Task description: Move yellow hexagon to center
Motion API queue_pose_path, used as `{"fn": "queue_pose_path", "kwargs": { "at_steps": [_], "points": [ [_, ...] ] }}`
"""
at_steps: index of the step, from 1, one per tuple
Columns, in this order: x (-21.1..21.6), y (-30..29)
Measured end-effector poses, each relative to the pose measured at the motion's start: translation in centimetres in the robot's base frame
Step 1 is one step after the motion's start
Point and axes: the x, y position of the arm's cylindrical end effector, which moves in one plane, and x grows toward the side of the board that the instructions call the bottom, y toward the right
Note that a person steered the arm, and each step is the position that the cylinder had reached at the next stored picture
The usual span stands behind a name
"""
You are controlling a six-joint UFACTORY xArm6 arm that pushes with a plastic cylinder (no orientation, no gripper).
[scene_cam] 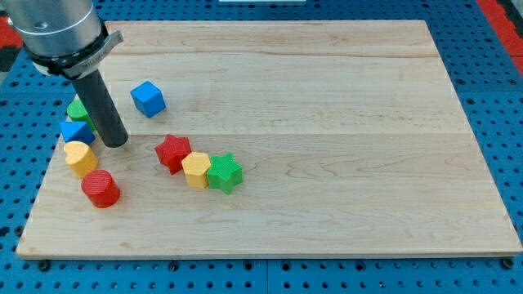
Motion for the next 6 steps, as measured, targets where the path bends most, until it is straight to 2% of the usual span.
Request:
{"fn": "queue_pose_path", "kwargs": {
  "at_steps": [2,3,5,6],
  "points": [
    [6.9,5.8],
    [6.3,12.8],
    [-0.4,18.1],
    [-1.0,15.8]
  ]
}}
